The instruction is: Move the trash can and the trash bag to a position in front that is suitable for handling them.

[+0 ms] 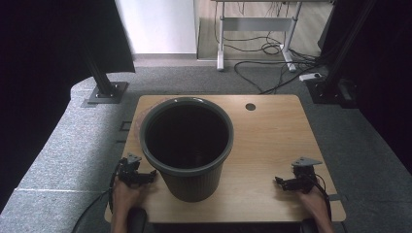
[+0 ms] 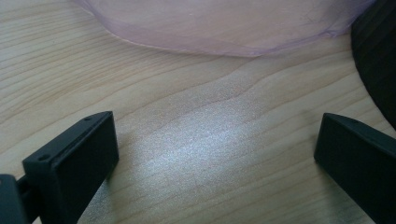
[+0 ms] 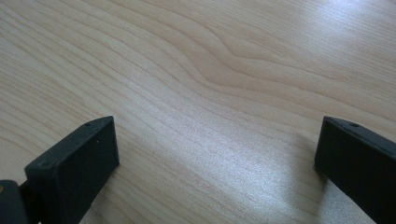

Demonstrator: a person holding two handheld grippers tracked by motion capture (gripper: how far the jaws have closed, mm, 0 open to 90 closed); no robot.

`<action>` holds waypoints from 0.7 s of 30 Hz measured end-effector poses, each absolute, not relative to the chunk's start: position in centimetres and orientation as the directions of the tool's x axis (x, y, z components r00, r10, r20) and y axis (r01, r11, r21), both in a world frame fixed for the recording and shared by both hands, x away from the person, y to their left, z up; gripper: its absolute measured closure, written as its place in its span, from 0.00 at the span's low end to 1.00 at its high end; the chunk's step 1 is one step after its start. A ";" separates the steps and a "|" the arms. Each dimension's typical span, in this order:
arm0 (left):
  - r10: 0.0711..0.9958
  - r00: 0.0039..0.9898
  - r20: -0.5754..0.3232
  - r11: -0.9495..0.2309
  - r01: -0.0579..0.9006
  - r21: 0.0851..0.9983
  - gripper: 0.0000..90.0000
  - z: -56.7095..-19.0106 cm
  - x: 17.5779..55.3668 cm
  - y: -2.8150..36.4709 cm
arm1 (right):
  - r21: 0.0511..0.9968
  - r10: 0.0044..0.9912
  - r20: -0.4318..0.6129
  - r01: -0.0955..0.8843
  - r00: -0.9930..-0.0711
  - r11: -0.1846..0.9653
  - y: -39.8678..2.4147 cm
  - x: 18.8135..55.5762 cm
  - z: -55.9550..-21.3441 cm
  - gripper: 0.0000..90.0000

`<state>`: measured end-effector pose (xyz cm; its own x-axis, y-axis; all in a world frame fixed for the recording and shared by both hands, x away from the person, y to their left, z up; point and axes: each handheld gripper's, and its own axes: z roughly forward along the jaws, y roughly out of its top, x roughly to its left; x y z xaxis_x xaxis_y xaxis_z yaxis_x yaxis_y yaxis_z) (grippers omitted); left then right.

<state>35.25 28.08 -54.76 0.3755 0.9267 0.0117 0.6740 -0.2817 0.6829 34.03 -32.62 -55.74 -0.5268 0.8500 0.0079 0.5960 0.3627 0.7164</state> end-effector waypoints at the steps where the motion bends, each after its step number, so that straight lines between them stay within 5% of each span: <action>1: 0.927 0.376 0.012 -0.282 0.674 0.683 0.00 -54.8 35.2 28.1 | 0.716 0.850 0.008 0.596 -0.527 0.363 -32.6 34.0 -55.7 0.00; 21: 0.929 0.369 0.011 -0.276 0.676 0.683 0.00 -54.8 35.3 28.0 | 0.716 0.850 0.008 0.596 -0.527 0.363 -32.6 34.0 -55.7 0.00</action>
<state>35.28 28.01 -54.76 0.3688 0.9294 0.0110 0.6758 -0.2763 0.6834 33.99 -32.61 -55.73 -0.5271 0.8498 0.0078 0.5963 0.3633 0.7159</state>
